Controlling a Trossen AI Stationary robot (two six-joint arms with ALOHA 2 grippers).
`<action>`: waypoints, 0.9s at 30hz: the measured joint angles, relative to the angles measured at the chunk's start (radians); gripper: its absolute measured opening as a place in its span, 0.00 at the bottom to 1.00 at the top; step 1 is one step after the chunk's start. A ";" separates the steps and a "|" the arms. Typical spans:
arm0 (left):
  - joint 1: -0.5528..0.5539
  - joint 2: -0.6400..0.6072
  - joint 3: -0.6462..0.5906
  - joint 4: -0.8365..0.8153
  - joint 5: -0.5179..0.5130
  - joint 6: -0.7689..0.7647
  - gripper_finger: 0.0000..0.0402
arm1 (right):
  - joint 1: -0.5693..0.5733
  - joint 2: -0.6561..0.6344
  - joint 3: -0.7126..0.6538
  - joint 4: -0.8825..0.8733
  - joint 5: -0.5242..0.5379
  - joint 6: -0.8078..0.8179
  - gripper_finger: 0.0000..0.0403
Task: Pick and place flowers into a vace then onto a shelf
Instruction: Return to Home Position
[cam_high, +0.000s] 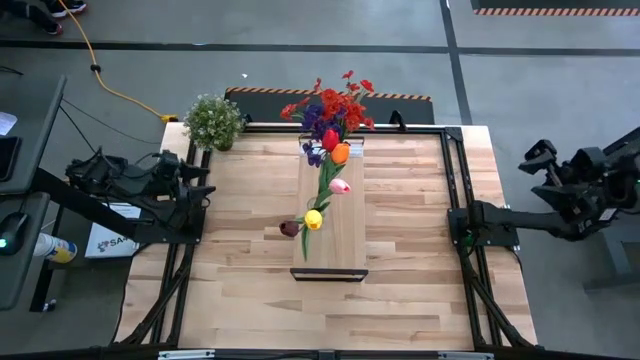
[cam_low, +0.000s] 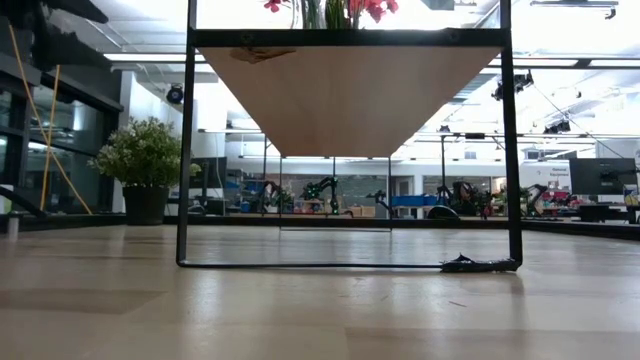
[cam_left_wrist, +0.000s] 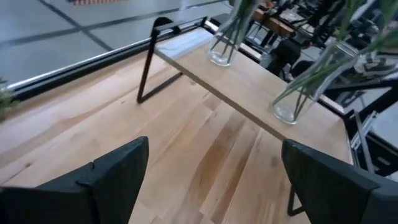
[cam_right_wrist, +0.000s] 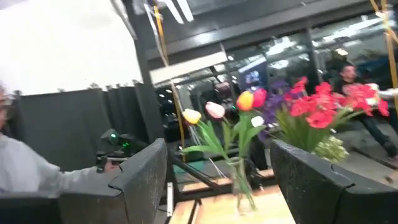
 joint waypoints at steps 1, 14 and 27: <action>0.000 -0.010 -0.015 0.018 0.002 0.020 0.99 | 0.000 -0.024 -0.034 0.027 -0.013 0.000 0.68; 0.000 -0.043 -0.230 0.308 0.140 0.134 0.99 | 0.014 -0.031 -0.273 0.297 -0.334 -0.033 0.68; 0.000 -0.043 -0.401 0.471 0.124 0.129 0.99 | 0.014 -0.034 -0.546 0.535 -0.356 0.072 0.68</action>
